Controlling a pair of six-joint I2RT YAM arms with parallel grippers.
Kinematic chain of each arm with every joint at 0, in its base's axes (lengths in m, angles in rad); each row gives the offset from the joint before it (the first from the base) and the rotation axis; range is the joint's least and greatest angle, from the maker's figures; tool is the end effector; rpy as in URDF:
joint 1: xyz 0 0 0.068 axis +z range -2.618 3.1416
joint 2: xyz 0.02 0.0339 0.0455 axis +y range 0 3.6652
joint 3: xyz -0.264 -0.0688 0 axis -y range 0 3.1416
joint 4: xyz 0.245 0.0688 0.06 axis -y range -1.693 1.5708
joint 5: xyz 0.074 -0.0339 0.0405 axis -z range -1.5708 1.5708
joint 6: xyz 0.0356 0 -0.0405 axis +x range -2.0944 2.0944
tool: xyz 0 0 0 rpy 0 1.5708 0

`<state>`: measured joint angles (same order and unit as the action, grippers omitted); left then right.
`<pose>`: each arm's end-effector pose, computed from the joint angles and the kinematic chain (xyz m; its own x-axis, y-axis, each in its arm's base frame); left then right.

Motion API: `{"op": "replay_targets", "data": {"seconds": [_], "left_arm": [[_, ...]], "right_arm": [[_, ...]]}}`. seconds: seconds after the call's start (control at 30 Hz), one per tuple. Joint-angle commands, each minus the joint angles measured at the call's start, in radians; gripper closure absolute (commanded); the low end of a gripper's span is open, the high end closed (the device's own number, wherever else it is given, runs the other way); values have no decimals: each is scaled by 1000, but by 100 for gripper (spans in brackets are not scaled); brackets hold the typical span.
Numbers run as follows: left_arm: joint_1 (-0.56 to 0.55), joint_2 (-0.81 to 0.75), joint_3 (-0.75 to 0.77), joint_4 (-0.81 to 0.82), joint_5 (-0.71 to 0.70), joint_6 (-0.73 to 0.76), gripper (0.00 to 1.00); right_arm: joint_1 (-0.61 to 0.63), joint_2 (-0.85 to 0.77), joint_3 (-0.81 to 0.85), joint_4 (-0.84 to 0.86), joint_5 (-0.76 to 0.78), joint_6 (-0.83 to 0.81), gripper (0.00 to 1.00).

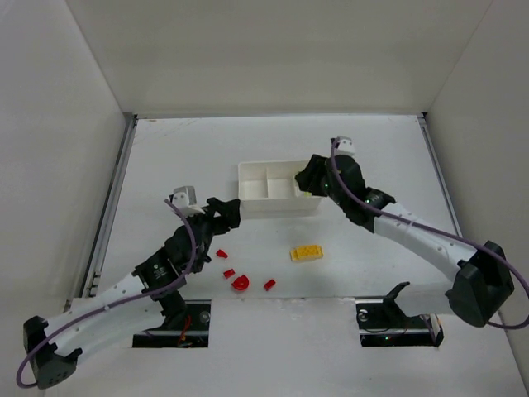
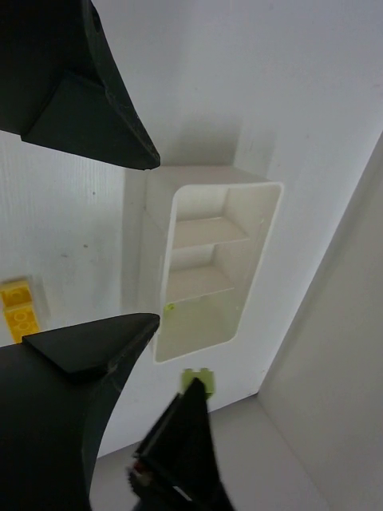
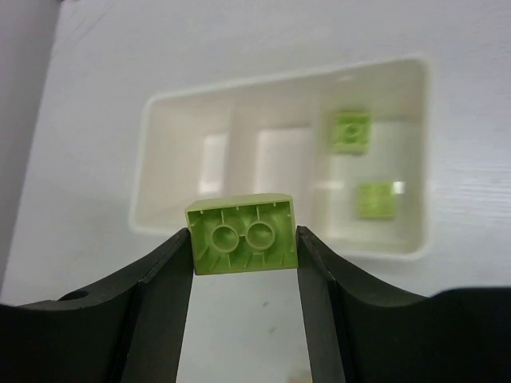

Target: Sort the legos into containers by color

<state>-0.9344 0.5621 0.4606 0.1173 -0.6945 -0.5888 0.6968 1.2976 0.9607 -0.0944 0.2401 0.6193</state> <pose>0.1061 -0.1053 0.2907 -0.1242 -0.5500 -0.8259 0.2028 0.8007 -0.5637 0.2343 0.1851 0.2980 -0.5267 0.2944 -0.7974 -0.1866 0.8752 0.4464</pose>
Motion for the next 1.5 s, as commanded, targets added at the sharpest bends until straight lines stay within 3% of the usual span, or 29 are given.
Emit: {"op": "replay_targets", "data": {"seconds": [0.0,0.3,0.5,0.67,0.8,0.93,1.0,1.1,1.23,1.47], "left_arm": [[-48,64,-2,97,64,-29,30],[-148,107,-31,131,52,-32,30],[-152,94,-39,127,58,-36,30],[-175,148,-25,131,64,-25,30],[-217,235,4,131,96,13,32],[-269,379,52,140,182,102,38],[-298,461,79,153,222,165,44],[-336,577,142,156,300,282,45],[-353,705,222,153,371,434,37],[-332,804,286,209,514,598,28]], "right_arm": [[-91,55,36,-24,21,-52,52],[-162,169,104,-15,51,-56,50],[-165,160,108,-11,47,-53,31],[-167,112,107,-21,44,-58,31],[-167,-4,23,-15,44,-33,39],[-177,-170,-126,2,42,31,69],[-193,-266,-213,-2,38,77,78],[-223,-395,-325,-4,5,129,78],[-285,-536,-425,-7,-77,183,73],[-328,-584,-459,-25,-157,186,68]]}}
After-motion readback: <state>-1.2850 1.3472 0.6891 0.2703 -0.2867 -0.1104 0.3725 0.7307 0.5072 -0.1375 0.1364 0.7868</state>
